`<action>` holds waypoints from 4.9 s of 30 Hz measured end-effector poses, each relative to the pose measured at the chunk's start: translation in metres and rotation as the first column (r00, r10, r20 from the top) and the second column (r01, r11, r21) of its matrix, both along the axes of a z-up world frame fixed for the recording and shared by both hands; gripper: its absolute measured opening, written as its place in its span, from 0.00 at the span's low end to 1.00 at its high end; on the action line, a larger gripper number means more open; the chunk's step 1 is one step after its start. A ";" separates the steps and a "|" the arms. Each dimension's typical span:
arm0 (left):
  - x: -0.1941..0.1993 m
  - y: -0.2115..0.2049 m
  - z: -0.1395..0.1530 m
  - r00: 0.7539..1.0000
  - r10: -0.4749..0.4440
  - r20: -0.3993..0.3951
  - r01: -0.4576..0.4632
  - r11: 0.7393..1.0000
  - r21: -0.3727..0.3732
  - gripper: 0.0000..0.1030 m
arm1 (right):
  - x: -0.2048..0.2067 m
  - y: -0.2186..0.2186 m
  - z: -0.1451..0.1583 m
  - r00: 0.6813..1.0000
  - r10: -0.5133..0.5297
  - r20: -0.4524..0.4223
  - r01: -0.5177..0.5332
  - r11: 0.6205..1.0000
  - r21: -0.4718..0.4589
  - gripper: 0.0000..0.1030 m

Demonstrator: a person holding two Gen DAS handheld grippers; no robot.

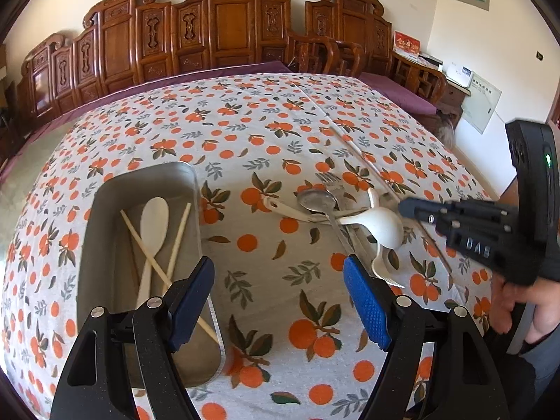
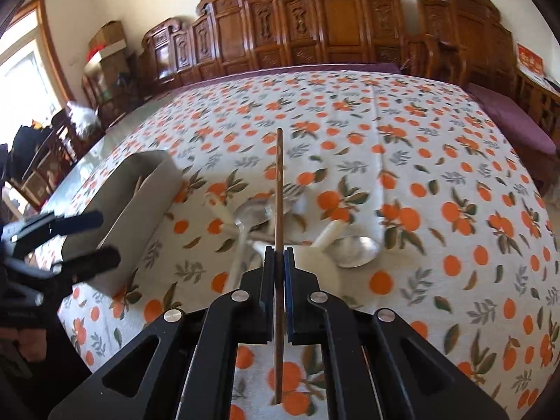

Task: Organize utensils
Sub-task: 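Grasp a metal spoon from the pile with the left tool while the right tool holds its chopstick, then carry the metal spoon into the grey tray and open the left tool, then lower the dark chopstick into the grey tray and open the right tool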

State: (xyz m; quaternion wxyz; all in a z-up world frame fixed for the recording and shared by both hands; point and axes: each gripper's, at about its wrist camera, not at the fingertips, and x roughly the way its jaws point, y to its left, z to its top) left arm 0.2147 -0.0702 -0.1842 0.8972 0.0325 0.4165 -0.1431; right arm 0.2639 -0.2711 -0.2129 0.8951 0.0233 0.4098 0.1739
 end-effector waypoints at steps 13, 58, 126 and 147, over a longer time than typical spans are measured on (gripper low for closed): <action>0.006 -0.038 -0.012 0.998 -0.047 -0.049 0.047 0.999 -0.019 0.46 | 0.016 -0.029 -0.003 0.996 -0.085 0.005 0.085 0.996 0.002 0.06; 0.052 -0.066 -0.029 0.991 -0.019 -0.136 0.031 0.996 0.086 0.04 | 0.014 -0.031 -0.015 0.995 -0.097 -0.038 0.097 0.995 -0.012 0.06; 0.076 0.090 -0.039 0.957 0.209 -0.199 -0.180 0.971 0.156 0.05 | -0.029 0.043 0.012 0.991 0.127 0.044 -0.126 0.992 -0.018 0.06; 0.014 0.106 0.029 0.981 0.183 -0.063 -0.177 0.981 0.082 0.41 | -0.041 0.053 0.037 0.993 0.099 0.058 -0.099 0.995 -0.016 0.06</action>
